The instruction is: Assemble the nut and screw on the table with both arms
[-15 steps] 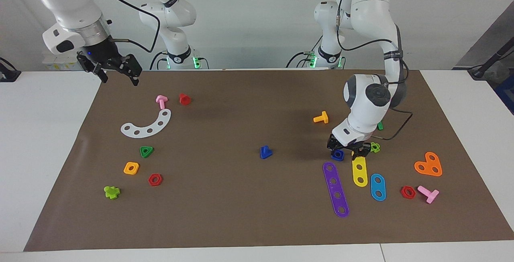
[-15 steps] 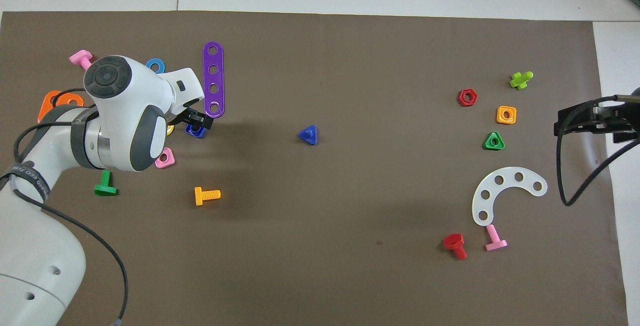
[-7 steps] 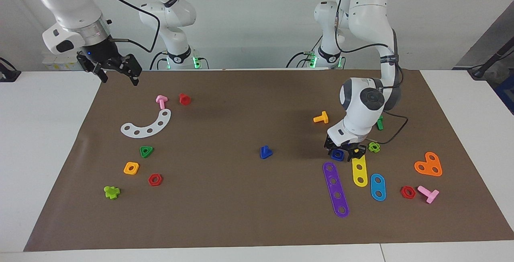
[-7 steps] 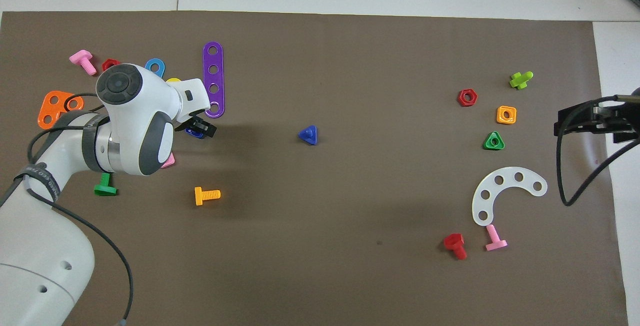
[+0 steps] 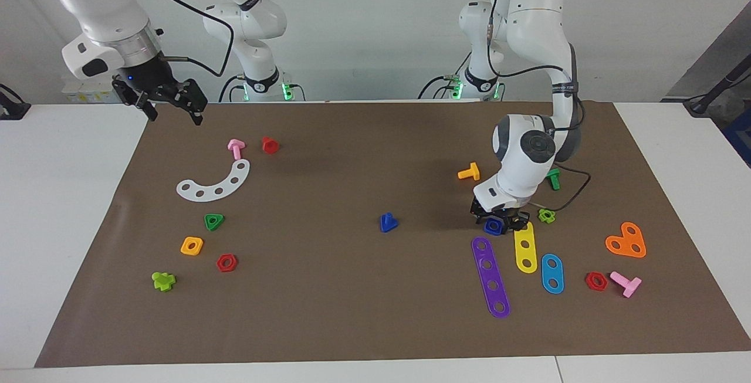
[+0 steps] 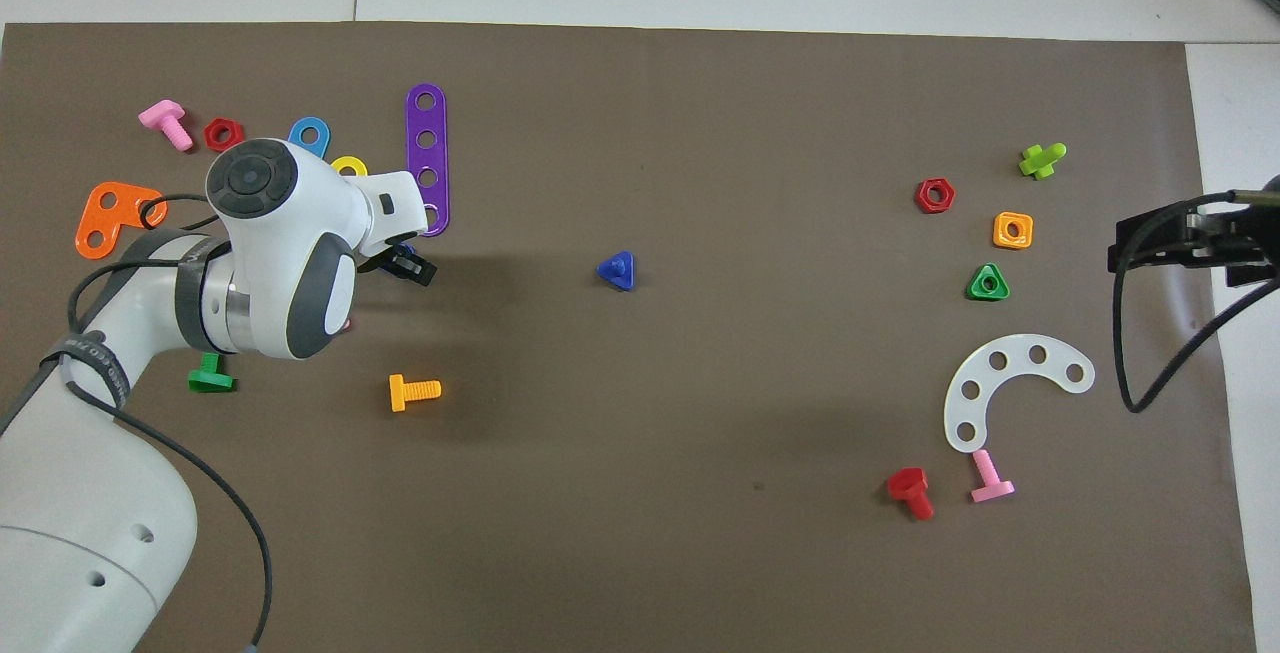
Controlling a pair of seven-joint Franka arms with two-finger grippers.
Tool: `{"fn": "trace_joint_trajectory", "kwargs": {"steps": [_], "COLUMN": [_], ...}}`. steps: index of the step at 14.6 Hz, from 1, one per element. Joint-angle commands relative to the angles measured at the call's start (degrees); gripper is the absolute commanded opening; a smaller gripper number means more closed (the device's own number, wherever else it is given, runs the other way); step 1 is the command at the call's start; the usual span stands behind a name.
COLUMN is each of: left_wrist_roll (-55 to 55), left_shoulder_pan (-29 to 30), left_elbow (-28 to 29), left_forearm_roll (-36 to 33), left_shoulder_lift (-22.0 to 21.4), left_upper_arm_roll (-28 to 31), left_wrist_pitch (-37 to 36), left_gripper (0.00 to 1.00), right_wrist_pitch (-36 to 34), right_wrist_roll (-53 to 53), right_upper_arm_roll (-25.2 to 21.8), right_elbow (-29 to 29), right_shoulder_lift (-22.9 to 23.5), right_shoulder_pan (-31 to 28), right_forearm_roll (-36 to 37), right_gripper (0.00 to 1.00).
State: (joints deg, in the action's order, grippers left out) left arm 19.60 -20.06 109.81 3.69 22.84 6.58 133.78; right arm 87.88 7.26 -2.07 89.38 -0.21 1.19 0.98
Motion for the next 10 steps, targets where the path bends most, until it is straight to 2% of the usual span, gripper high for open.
{"fn": "trace_joint_trajectory", "kwargs": {"steps": [1, 8, 10], "left_wrist_roll": [1.3, 0.9, -0.7], "left_shoulder_pan": [-0.7, -0.2, -0.6], "left_elbow": [1.8, 0.3, -2.7], "left_forearm_roll": [0.9, 1.0, 4.9], "left_shoulder_lift": [-0.7, -0.5, -0.2], "left_upper_arm_roll": [0.7, 0.8, 1.0], "left_wrist_pitch": [1.0, -0.3, -2.7], "left_gripper": [0.66, 0.34, 0.29], "right_wrist_pitch": [0.2, 0.2, 0.2], "right_wrist_roll": [0.6, 0.5, 0.5], "right_upper_arm_roll": [0.4, 0.4, 0.4], "right_elbow": [1.6, 1.6, 1.6], "right_shoulder_lift": [-1.5, -1.5, -1.5], "right_shoulder_pan": [-0.5, -0.4, -0.5], "right_forearm_roll": [-1.0, -1.0, -1.1], "right_gripper": [1.00, 1.00, 1.00]}}
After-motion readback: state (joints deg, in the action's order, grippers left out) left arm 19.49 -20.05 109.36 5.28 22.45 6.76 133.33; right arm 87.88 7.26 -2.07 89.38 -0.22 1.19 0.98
